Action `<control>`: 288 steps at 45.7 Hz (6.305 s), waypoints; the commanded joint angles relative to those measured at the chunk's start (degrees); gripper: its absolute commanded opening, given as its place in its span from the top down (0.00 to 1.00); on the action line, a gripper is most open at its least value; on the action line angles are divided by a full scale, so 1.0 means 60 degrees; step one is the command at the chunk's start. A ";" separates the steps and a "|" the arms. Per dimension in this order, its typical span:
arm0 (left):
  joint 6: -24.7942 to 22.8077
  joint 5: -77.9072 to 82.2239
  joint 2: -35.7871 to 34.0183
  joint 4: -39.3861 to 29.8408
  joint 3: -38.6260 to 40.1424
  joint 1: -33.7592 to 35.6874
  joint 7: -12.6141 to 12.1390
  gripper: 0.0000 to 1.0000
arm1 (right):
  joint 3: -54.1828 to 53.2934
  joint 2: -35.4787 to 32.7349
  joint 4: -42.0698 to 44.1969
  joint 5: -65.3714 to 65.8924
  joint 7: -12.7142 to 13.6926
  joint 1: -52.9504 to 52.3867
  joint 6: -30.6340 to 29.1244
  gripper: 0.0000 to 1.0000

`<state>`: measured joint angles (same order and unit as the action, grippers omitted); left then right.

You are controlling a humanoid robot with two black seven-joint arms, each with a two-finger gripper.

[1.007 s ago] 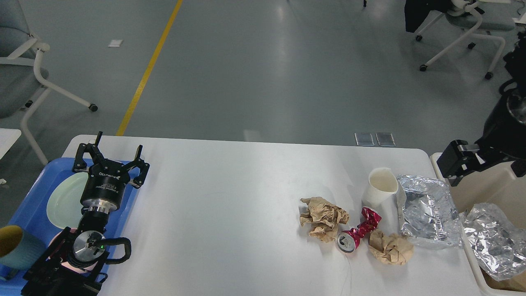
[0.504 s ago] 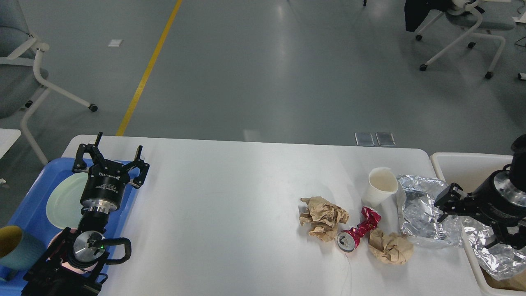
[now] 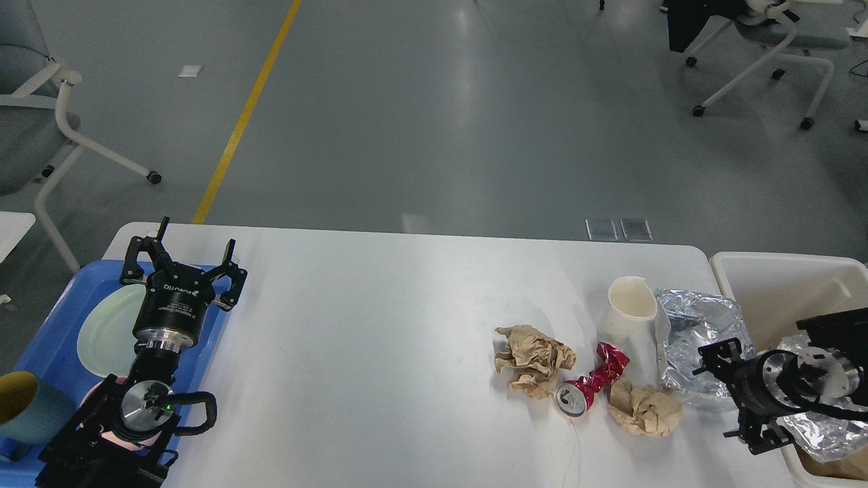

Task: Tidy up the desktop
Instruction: 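Grasp the foil bag with the right gripper, then lift the foil bag and drop it into the white bin, then raise the right gripper out of the bin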

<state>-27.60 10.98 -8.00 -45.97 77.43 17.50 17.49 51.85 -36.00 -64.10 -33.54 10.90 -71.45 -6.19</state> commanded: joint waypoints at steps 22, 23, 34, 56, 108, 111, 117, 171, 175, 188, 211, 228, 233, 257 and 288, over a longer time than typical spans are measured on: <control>0.0000 0.0000 0.0000 0.0000 0.0000 -0.0002 0.0001 0.04 | -0.0746 0.0610 0.1557 0.0155 -0.0044 0.1362 0.0474 0.62; 0.0000 0.0000 0.0000 0.0000 0.0000 -0.0002 0.0001 0.04 | -0.0790 0.0624 0.1572 0.0155 -0.0044 0.1391 0.0474 0.65; 0.0000 0.0000 0.0000 0.0000 0.0000 -0.0002 0.0001 0.04 | -0.0952 0.0727 0.1587 0.0549 -0.0059 0.1450 0.0372 1.00; 0.0000 0.0000 0.0000 0.0000 0.0000 -0.0002 0.0001 0.04 | -0.1201 0.0669 0.1821 0.0668 0.0014 0.1640 0.0592 1.00; 0.0000 0.0000 0.0000 0.0000 0.0000 -0.0002 0.0001 0.04 | 0.7617 0.1299 -0.5181 0.6132 -0.0733 -1.1031 -0.4990 1.00; 0.0000 0.0000 0.0000 0.0000 0.0000 -0.0002 0.0001 0.04 | 0.7647 0.1240 -0.5137 0.6132 -0.0747 -1.1031 -0.4785 1.00; 0.0000 0.0000 0.0000 0.0000 0.0000 -0.0002 0.0001 0.04 | 0.7881 0.0509 -0.4436 0.6190 -0.0747 -1.0622 -0.4184 1.00; 0.0000 0.0000 -0.0015 0.0000 0.0000 -0.0002 0.0001 0.04 | -0.2138 0.2118 0.9658 0.6249 -0.0528 0.7045 0.1046 1.00; 0.0000 0.0000 0.0000 0.0000 0.0000 -0.0002 0.0015 0.04 | -0.2182 0.2133 0.9658 0.6234 -0.0498 0.7045 0.1046 1.00; 0.0000 0.0000 -0.0015 0.0000 0.0000 -0.0002 0.0001 0.04 | -0.2168 0.2148 0.9658 0.6249 -0.0308 0.7031 0.1046 1.00; 0.0000 0.0000 0.0000 0.0000 0.0000 -0.0002 0.0001 0.04 | -0.2080 0.2163 0.9717 0.6264 -0.0352 0.7031 0.2027 0.02; 0.0000 0.0000 0.0000 0.0000 0.0000 -0.0002 0.0001 0.04 | -0.2124 0.2002 0.9600 0.6264 -0.0337 0.6914 0.2232 0.02; 0.0000 0.0000 -0.0015 0.0014 0.0000 -0.0002 0.0015 0.04 | -0.2167 0.1972 0.9497 0.6278 -0.0308 0.6665 0.2130 0.00; 0.0000 0.0000 0.0000 0.0000 0.0000 -0.0002 0.0001 0.04 | 0.3205 0.0242 0.0288 0.8519 0.2461 -0.3214 -0.1817 0.00; 0.0000 0.0000 0.0000 0.0000 0.0000 -0.0002 0.0015 0.04 | 0.5522 0.3802 -0.5663 0.7831 -0.1448 -1.2875 -0.6644 0.00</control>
<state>-27.60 10.99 -8.08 -45.92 77.43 17.48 17.54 80.88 -18.09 -94.91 13.42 12.53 -143.06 -43.69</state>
